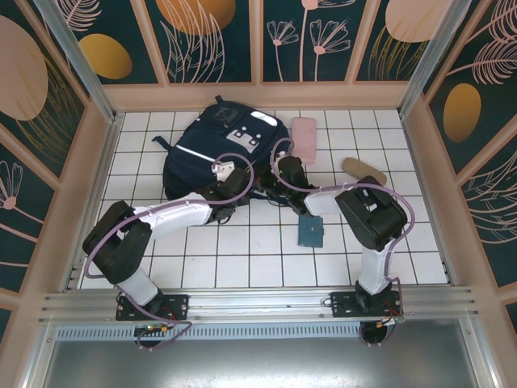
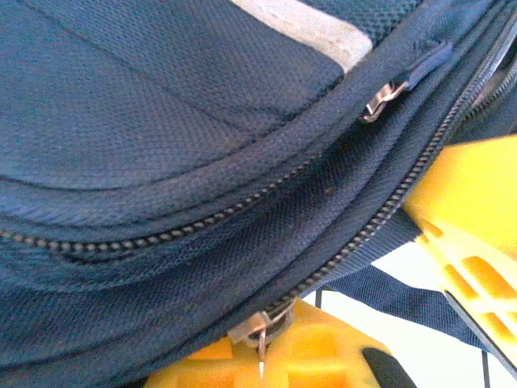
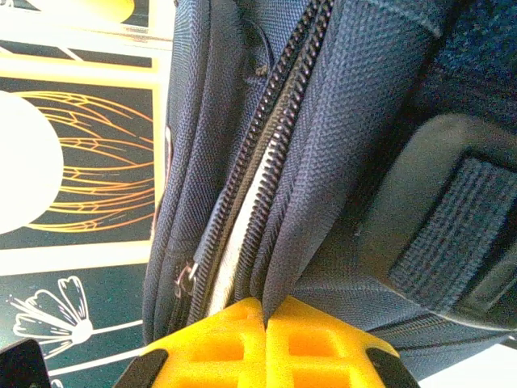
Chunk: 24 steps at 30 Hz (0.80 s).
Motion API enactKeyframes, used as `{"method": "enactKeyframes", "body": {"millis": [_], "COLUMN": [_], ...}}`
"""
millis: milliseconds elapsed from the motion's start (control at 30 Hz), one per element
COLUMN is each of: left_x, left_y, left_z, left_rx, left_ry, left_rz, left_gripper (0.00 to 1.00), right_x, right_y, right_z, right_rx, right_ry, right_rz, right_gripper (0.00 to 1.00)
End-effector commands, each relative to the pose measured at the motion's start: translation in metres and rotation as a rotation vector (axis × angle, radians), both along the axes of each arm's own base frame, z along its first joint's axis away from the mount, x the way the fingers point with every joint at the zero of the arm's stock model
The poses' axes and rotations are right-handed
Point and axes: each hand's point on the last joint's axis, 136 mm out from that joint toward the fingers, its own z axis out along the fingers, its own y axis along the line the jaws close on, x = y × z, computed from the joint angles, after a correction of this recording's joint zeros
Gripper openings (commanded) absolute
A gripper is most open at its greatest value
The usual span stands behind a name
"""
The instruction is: Pack the student bag
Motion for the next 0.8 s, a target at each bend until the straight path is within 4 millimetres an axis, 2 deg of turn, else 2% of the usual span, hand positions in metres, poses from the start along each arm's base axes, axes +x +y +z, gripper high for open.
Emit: {"method": "enactKeyframes", "body": {"millis": [0, 33, 167, 267, 433, 700, 767], "left_x": [-0.001, -0.008, -0.021, -0.025, -0.026, -0.030, -0.027], "left_y": [0.038, 0.047, 0.065, 0.076, 0.107, 0.172, 0.172], "left_z": [0.032, 0.028, 0.033, 0.027, 0.019, 0.031, 0.034], "left_rx": [0.064, 0.081, 0.088, 0.097, 0.129, 0.187, 0.174], "left_ry": [-0.071, -0.059, -0.060, -0.045, -0.018, -0.012, -0.018], "left_rz": [0.120, 0.125, 0.136, 0.145, 0.189, 0.331, 0.320], "left_gripper": [0.00, 0.00, 0.00, 0.00, 0.00, 0.00, 0.00], "right_x": [0.001, 0.004, 0.012, 0.010, 0.022, 0.032, 0.033], "right_y": [-0.019, -0.027, -0.055, -0.059, -0.083, -0.110, -0.110], "right_z": [0.014, 0.011, 0.001, -0.001, -0.004, -0.010, -0.008], "right_rx": [-0.008, -0.019, -0.051, -0.072, -0.107, -0.152, -0.152], "right_ry": [-0.051, -0.049, -0.038, -0.042, -0.046, -0.046, -0.056], "right_rz": [-0.031, -0.052, -0.121, -0.127, -0.178, -0.223, -0.218], "right_gripper": [0.00, 0.00, 0.00, 0.00, 0.00, 0.00, 0.00]}}
